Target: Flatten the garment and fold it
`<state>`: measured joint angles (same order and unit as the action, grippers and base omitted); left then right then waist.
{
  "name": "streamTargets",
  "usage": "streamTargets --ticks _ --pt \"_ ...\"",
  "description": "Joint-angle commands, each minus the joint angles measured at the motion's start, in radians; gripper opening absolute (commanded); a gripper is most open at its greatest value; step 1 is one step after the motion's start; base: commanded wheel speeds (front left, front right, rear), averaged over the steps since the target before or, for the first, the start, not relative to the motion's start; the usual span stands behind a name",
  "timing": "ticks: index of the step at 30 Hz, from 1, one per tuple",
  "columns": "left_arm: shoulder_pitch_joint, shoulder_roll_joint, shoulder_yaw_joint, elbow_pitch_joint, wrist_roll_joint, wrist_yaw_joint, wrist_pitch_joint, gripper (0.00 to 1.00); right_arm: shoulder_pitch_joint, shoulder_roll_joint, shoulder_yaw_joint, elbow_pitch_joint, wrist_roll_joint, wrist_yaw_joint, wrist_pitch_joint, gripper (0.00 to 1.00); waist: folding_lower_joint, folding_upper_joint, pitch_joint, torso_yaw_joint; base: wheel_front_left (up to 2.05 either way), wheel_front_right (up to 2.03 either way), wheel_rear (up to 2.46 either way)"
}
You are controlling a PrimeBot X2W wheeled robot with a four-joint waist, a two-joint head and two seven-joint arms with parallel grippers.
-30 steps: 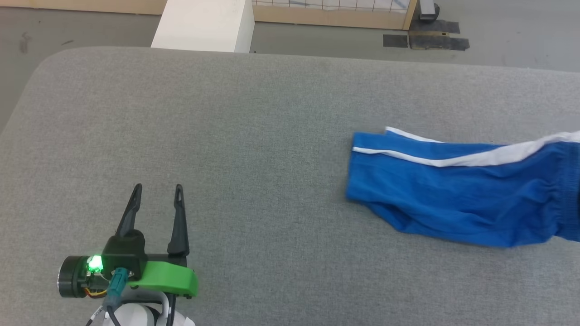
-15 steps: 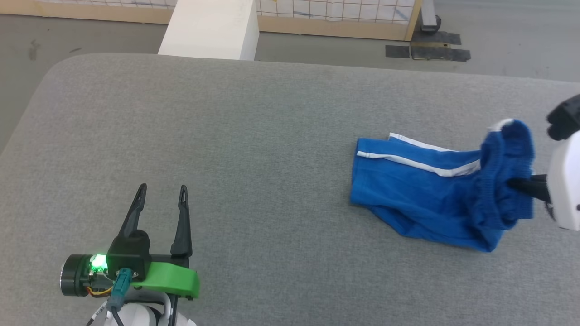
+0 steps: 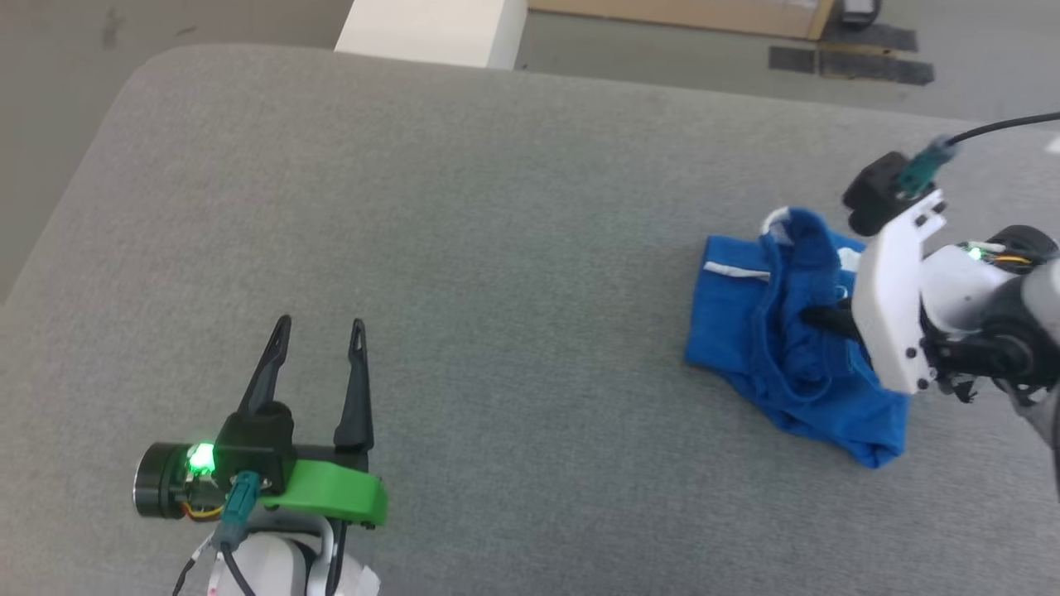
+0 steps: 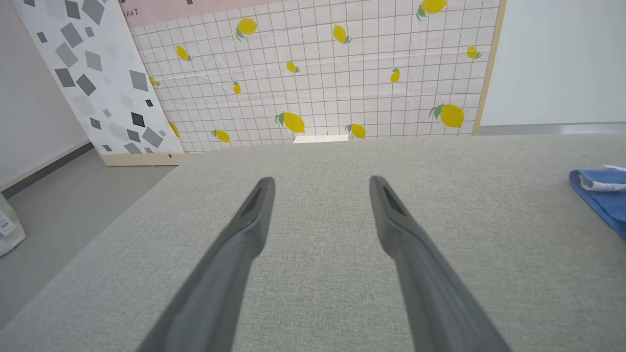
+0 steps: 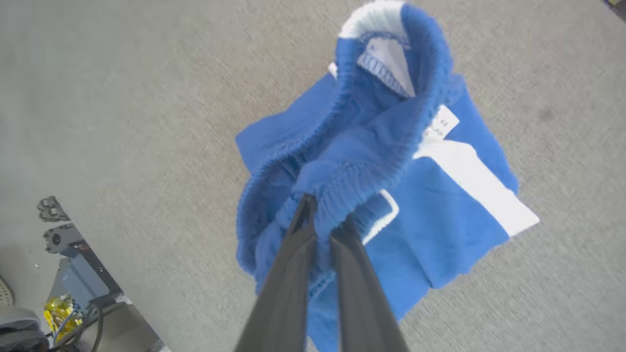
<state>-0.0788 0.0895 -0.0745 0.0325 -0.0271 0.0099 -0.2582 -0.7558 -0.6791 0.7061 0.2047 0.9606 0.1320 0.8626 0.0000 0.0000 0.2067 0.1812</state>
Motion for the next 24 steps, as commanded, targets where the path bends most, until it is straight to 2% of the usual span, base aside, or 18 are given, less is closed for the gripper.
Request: streamTargets --ticks 1,8,12,13,14,15,19,24 --pt "-0.025 -0.008 -0.002 0.003 -0.002 -0.001 -0.004 1.0 -0.02 0.015 0.014 0.035 -0.023 -0.001 -0.002 0.0 0.0 0.0 0.038 0.039 0.0 0.0 0.0" --pt "-0.049 -0.018 -0.004 0.005 -0.006 0.004 -0.004 1.0 -0.037 0.066 0.088 0.186 -0.077 -0.001 -0.031 0.0 0.0 0.0 0.08 0.068 0.0 0.0 0.0" --pt "-0.045 -0.021 0.007 0.008 -0.006 0.009 -0.004 1.0 -0.037 0.075 0.119 0.209 -0.07 -0.001 -0.073 0.0 0.0 0.0 0.071 0.054 0.0 0.0 0.0" --pt "-0.042 -0.02 0.011 0.01 -0.006 0.009 -0.004 1.0 -0.038 0.074 0.124 0.207 -0.067 -0.001 -0.089 0.23 0.0 0.0 0.065 0.05 0.0 0.0 0.0" --pt "-0.038 -0.02 0.014 0.014 -0.005 0.008 -0.004 1.0 -0.038 0.071 0.128 0.2 -0.064 -0.001 -0.115 0.94 0.0 0.0 0.053 0.042 0.0 0.0 0.0" --pt "-0.034 -0.018 0.017 0.016 -0.004 0.008 -0.004 1.0 -0.037 0.067 0.132 0.193 -0.061 -0.001 -0.137 1.0 0.0 0.0 0.042 0.036 0.0 0.0 0.0" --pt "-0.009 -0.009 0.035 0.022 -0.001 0.01 -0.004 1.0 -0.032 0.045 0.128 0.141 -0.048 -0.001 -0.265 1.0 0.0 0.0 -0.015 -0.007 0.0 0.0 0.0" --pt "0.029 0.003 0.057 0.019 0.003 0.015 -0.004 1.0 -0.016 0.018 0.072 0.073 -0.073 -0.001 -0.484 1.0 0.0 0.0 -0.086 -0.072 0.0 0.0 0.0"
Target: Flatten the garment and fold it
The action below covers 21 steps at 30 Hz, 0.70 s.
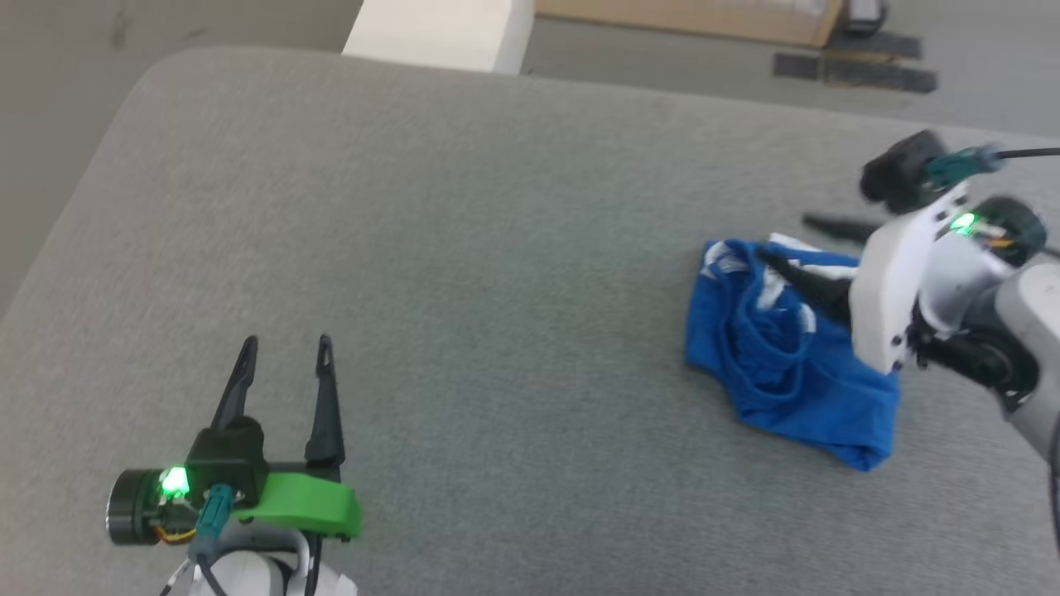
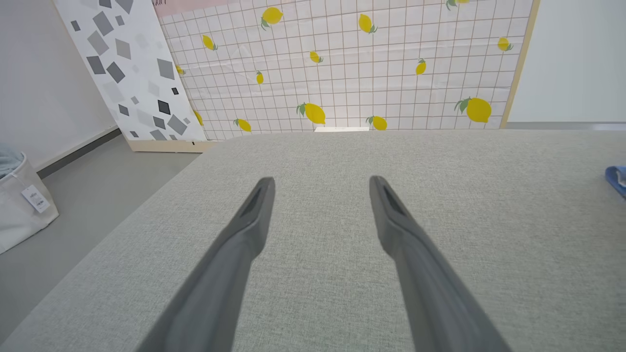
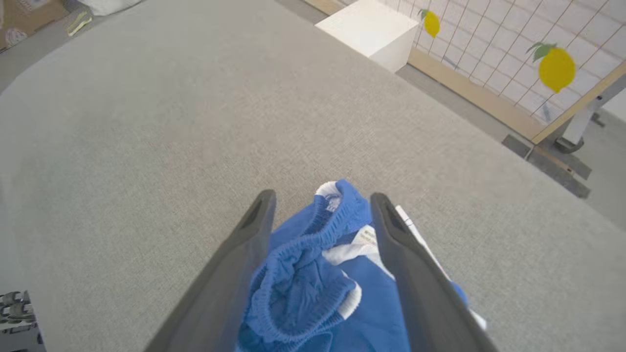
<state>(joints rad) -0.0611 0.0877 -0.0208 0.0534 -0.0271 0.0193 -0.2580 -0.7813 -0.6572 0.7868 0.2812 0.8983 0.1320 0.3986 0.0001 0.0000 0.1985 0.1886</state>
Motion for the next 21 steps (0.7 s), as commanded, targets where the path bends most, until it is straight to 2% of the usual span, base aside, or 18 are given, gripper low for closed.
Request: streamTargets --ticks 1,6,11,15,21 --pt "0.019 0.006 0.006 -0.005 0.003 0.006 -0.004 1.0 0.015 -0.009 -0.031 -0.009 -0.03 -0.001 -0.073 1.0 -0.0001 0.0 -0.088 -0.092 0.0 0.0 0.0" --pt "0.04 0.013 0.012 -0.006 0.006 0.005 -0.004 1.0 0.07 0.011 -0.187 0.02 -0.164 -0.001 -0.314 1.0 -0.0001 0.0 -0.125 -0.139 0.0 0.0 0.0" --pt "0.058 0.013 0.017 -0.007 0.007 0.009 -0.004 1.0 0.182 0.114 -0.436 0.067 -0.337 -0.001 -0.539 1.0 -0.0001 0.0 -0.149 -0.175 0.0 0.0 0.0" --pt "0.074 0.015 0.022 -0.011 0.005 0.008 -0.004 1.0 0.297 0.215 -0.608 0.043 -0.451 -0.001 -0.625 1.0 -0.0001 0.0 -0.158 -0.192 0.0 0.0 0.0" --pt "0.09 0.011 0.02 -0.015 0.004 0.008 -0.004 1.0 0.479 0.391 -0.812 -0.088 -0.61 -0.001 -0.657 1.0 -0.0001 0.0 -0.171 -0.195 0.0 0.0 0.0"
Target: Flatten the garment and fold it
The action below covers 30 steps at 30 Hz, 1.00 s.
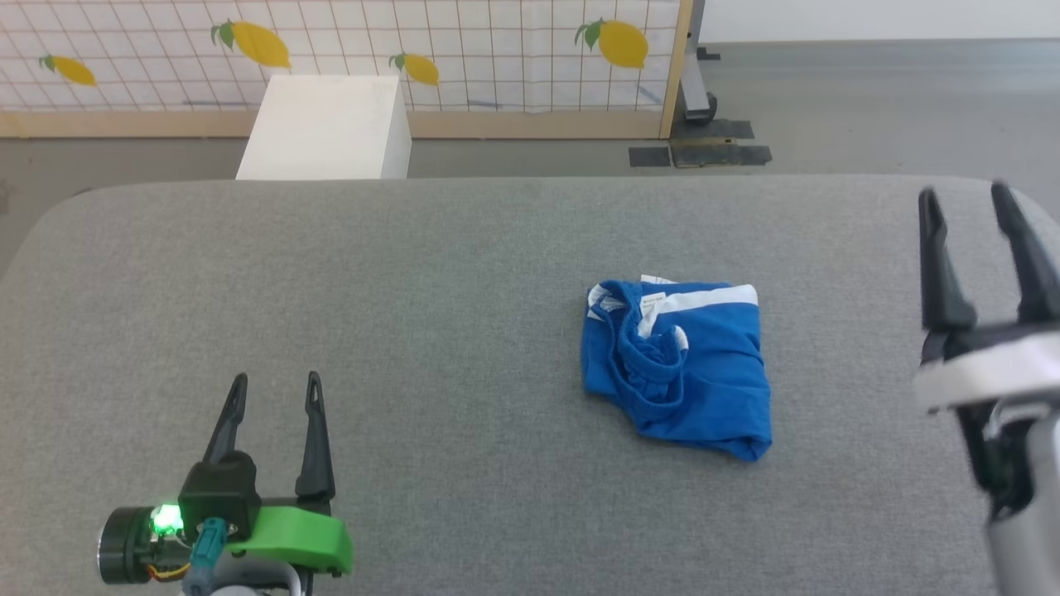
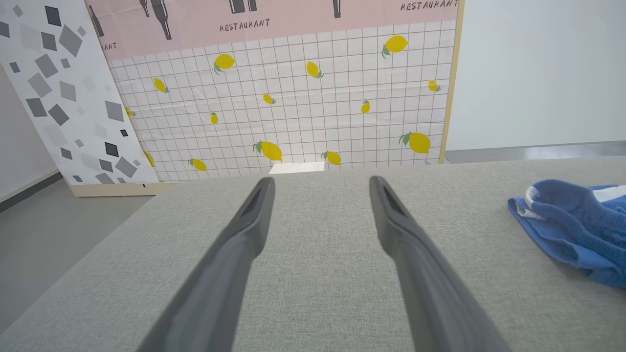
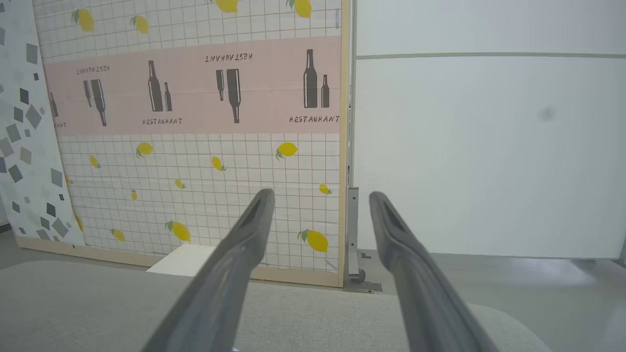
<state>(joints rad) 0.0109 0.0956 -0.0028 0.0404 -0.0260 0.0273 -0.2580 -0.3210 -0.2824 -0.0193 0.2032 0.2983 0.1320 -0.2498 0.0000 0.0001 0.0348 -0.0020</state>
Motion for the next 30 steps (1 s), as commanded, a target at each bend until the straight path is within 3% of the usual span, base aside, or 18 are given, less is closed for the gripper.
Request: streamTargets --ticks 1,6,9,19,30 --pt "0.021 0.003 0.001 -0.002 0.003 -0.001 -0.004 1.0 0.046 0.043 -0.024 -0.031 -0.026 -0.001 -0.01 1.0 0.0 -0.0001 -0.008 -0.004 0.0 0.0 0.0" --pt "0.032 0.002 -0.004 0.001 0.005 -0.004 -0.004 1.0 0.181 0.159 -0.067 -0.115 -0.111 -0.001 -0.011 1.0 0.0 -0.0001 -0.014 0.003 0.0 0.0 0.0" --pt "0.037 0.001 -0.007 0.004 0.007 -0.005 -0.004 1.0 0.241 0.191 -0.069 -0.136 -0.139 -0.001 -0.012 1.0 0.0 -0.0001 -0.018 0.009 0.0 0.0 0.0" --pt "0.04 -0.002 -0.01 0.01 0.004 -0.005 -0.004 1.0 0.356 0.224 -0.059 -0.186 -0.203 -0.001 -0.006 1.0 0.0 -0.0001 -0.021 0.027 0.0 0.0 0.0" --pt "0.04 -0.005 -0.01 0.01 0.004 -0.006 -0.004 1.0 0.381 0.231 -0.06 -0.195 -0.232 -0.001 0.025 1.0 0.0 -0.0001 -0.021 0.031 0.0 0.0 0.0"
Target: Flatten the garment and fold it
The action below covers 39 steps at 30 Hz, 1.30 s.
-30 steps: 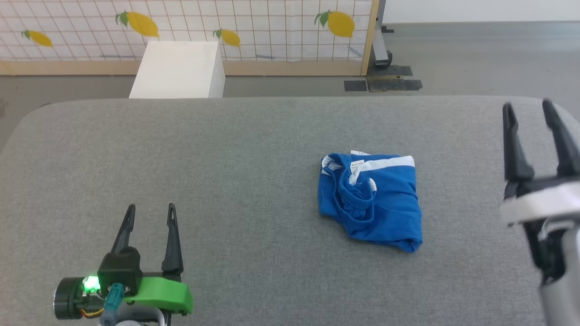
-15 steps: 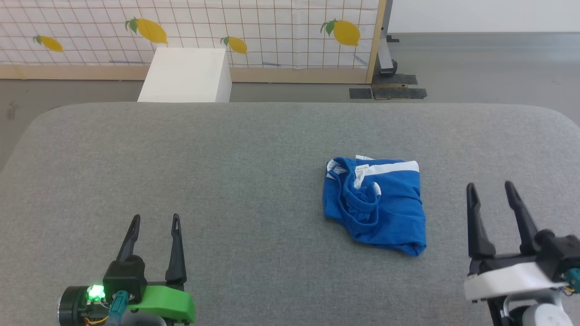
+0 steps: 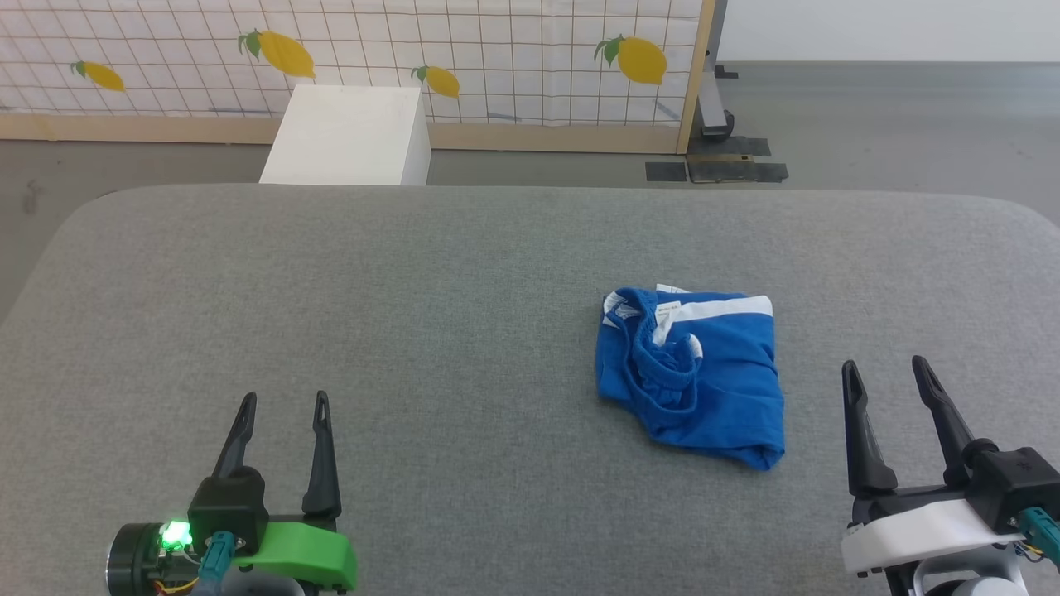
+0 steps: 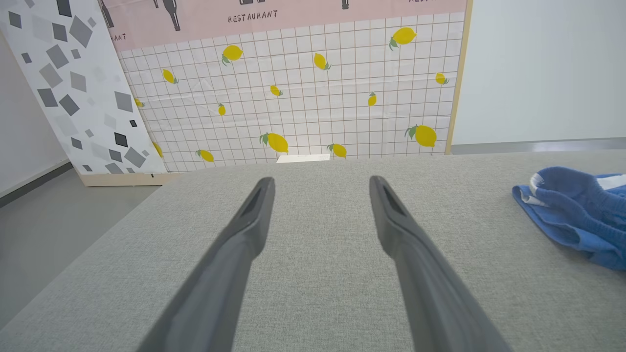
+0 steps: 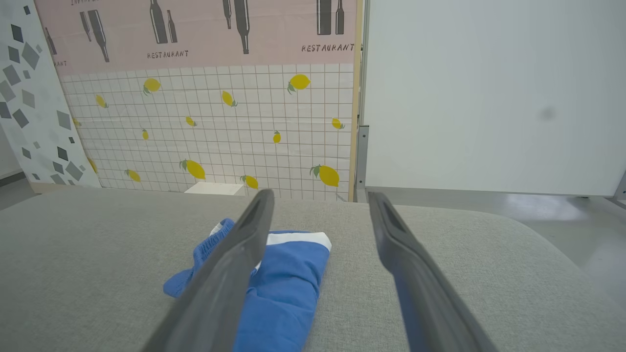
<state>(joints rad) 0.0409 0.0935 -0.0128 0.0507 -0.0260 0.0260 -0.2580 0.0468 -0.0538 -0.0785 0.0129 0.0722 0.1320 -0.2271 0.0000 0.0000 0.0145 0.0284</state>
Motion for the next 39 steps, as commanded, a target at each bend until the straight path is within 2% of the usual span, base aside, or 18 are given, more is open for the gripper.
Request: streamTargets --ticks 1,11,14,18,23,28,32,39 --pt "0.01 -0.003 0.0 0.0 0.004 -0.004 -0.004 1.0 0.014 0.003 -0.001 -0.004 -0.007 -0.001 0.005 1.0 0.0 0.0 -0.001 0.002 0.0 0.0 0.0" --pt "0.011 -0.006 0.0 -0.002 0.004 -0.003 -0.004 1.0 -0.055 -0.006 -0.021 -0.034 -0.01 -0.001 0.036 1.0 0.0 0.0 0.001 0.01 0.0 0.0 0.0" --pt "0.003 -0.007 -0.002 -0.005 0.004 -0.003 -0.004 1.0 -0.128 -0.036 -0.031 -0.052 0.003 -0.001 0.053 1.0 0.0 0.0 0.013 0.014 0.0 0.0 0.0" --pt "-0.009 -0.009 -0.004 -0.006 0.003 -0.005 -0.004 1.0 -0.255 -0.116 -0.011 -0.06 0.008 -0.001 0.122 1.0 0.0 0.0 0.033 0.02 0.0 0.0 0.0" --pt "-0.017 -0.012 -0.004 -0.004 0.0 -0.003 -0.004 1.0 -0.4 -0.238 0.093 -0.003 0.097 -0.001 0.303 1.0 0.0 0.0 0.049 0.029 0.0 0.0 0.0" --pt "-0.024 -0.017 -0.01 -0.005 -0.002 -0.003 -0.004 1.0 -0.508 -0.352 0.231 0.074 0.261 -0.001 0.585 1.0 0.0 0.0 0.067 0.042 0.0 0.0 0.0" --pt "-0.04 -0.02 -0.017 -0.005 -0.002 -0.007 -0.004 1.0 -0.57 -0.458 0.349 0.126 0.379 -0.001 0.759 1.0 0.0 0.0 0.092 0.06 0.0 0.0 0.0" --pt "-0.075 -0.028 -0.033 -0.003 -0.008 -0.012 -0.004 1.0 -0.632 -0.583 0.518 0.214 0.574 -0.001 1.022 1.0 0.0 0.0 0.152 0.098 0.0 0.0 0.0"
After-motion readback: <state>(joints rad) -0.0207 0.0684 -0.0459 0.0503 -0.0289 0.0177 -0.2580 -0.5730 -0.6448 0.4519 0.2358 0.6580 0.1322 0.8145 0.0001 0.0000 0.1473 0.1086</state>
